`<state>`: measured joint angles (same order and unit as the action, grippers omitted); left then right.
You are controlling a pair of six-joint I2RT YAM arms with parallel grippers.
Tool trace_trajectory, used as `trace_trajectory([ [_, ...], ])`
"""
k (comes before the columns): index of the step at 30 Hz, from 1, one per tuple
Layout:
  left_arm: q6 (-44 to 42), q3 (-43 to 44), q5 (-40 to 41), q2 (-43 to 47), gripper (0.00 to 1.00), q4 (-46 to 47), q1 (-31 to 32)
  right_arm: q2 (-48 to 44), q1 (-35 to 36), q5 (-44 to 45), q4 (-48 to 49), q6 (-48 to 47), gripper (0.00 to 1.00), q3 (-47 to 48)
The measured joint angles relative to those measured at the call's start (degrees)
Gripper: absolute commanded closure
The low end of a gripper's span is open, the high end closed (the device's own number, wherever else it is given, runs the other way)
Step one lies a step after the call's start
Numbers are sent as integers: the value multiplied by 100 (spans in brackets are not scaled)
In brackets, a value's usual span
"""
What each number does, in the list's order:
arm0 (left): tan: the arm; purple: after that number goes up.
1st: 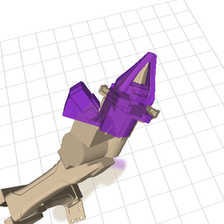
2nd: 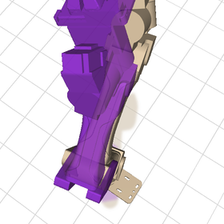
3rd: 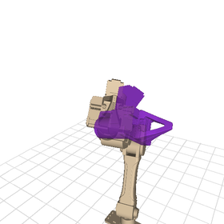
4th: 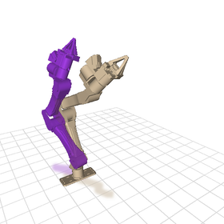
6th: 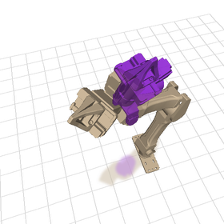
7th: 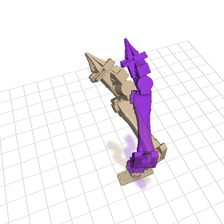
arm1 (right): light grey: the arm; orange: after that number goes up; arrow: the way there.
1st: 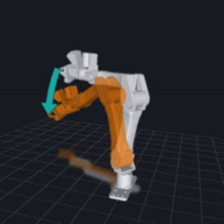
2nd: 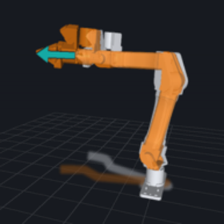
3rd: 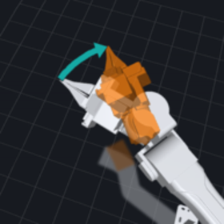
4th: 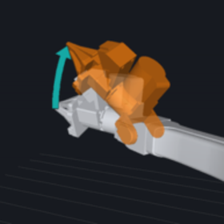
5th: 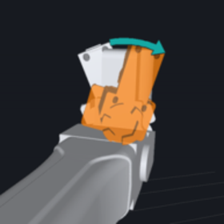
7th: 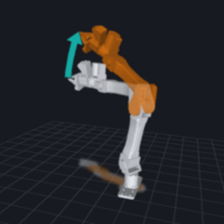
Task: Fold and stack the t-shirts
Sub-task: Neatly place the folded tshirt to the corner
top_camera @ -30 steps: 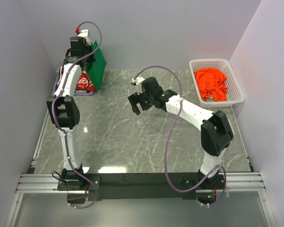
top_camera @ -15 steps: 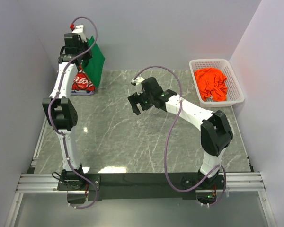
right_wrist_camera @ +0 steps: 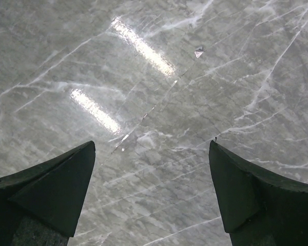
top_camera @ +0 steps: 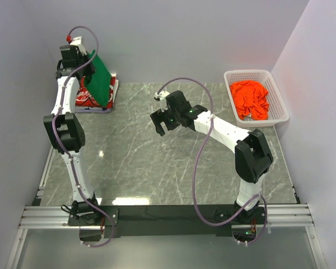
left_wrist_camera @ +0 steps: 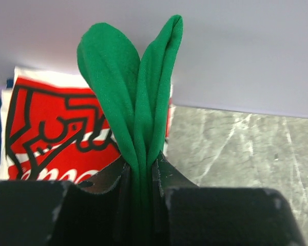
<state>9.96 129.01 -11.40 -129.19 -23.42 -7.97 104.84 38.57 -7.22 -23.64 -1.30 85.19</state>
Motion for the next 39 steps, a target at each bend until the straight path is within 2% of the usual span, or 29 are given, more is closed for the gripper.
trace_trajectory([
  [7,31,-278,-101,-72,87,157,-162,33,0,-28,-15,17,2,0],
  [20,157,-216,-166,192,86,162,686,33,0,-42,-22,20,2,0],
  [39,280,-146,-184,11,87,166,452,35,0,-31,-31,20,2,2],
])
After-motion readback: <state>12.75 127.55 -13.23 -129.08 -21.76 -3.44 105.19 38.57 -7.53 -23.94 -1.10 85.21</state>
